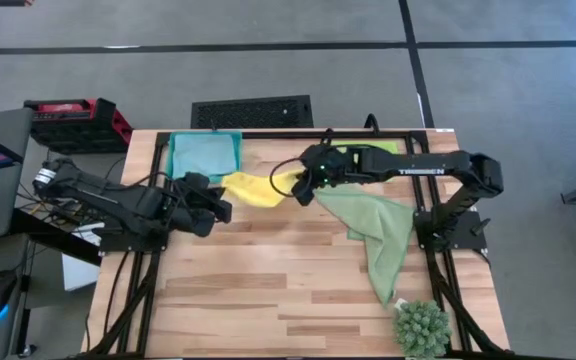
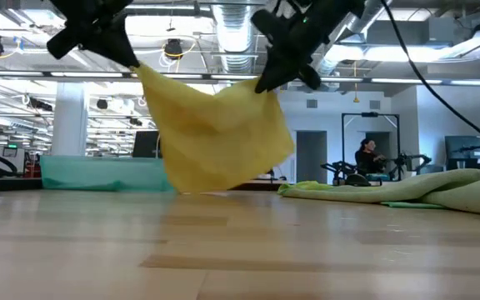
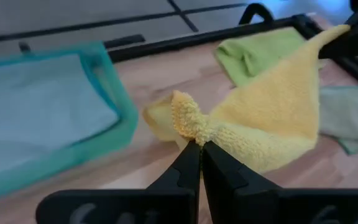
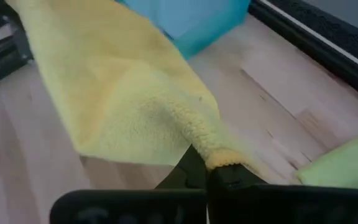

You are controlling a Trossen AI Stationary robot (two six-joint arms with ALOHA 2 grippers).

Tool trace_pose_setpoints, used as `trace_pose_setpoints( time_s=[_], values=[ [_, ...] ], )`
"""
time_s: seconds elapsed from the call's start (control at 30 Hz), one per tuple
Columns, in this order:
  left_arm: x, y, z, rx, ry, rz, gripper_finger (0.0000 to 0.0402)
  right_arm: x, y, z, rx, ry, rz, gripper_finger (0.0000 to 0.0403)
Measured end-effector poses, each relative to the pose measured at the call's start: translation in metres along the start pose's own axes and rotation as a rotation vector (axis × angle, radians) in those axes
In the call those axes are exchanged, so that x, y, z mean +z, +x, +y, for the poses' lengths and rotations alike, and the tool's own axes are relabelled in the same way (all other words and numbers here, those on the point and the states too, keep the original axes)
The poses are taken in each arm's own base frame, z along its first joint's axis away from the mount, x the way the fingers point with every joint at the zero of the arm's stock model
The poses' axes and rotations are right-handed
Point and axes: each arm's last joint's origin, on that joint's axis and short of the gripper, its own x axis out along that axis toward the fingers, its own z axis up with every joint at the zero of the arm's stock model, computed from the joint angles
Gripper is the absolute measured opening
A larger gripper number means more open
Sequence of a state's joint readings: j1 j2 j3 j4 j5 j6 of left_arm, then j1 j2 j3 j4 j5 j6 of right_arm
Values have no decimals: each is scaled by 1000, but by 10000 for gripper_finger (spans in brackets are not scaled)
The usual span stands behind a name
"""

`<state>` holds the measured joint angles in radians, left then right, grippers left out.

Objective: Fold microfiber towels
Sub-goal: Fold the yellow microfiber towel

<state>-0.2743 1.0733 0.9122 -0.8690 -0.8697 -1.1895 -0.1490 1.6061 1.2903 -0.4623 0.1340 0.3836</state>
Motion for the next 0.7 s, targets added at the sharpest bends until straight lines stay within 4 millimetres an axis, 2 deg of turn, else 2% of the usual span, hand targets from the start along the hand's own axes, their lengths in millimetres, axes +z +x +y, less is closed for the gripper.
trace_pose_setpoints(
  time_s=[0.1,0.2,0.47,0.7],
  values=[
    [1,1,-1,-21,20,65,0,-4,-8,2,28,-11,42,9],
    [-5,4,-2,-36,25,151,0,-17,-5,9,23,-43,132,7],
    [-37,25,-13,-1,82,398,0,-50,28,37,31,-99,301,10],
    [-58,36,-23,47,110,497,0,-69,46,49,138,-80,439,9]
  ],
)
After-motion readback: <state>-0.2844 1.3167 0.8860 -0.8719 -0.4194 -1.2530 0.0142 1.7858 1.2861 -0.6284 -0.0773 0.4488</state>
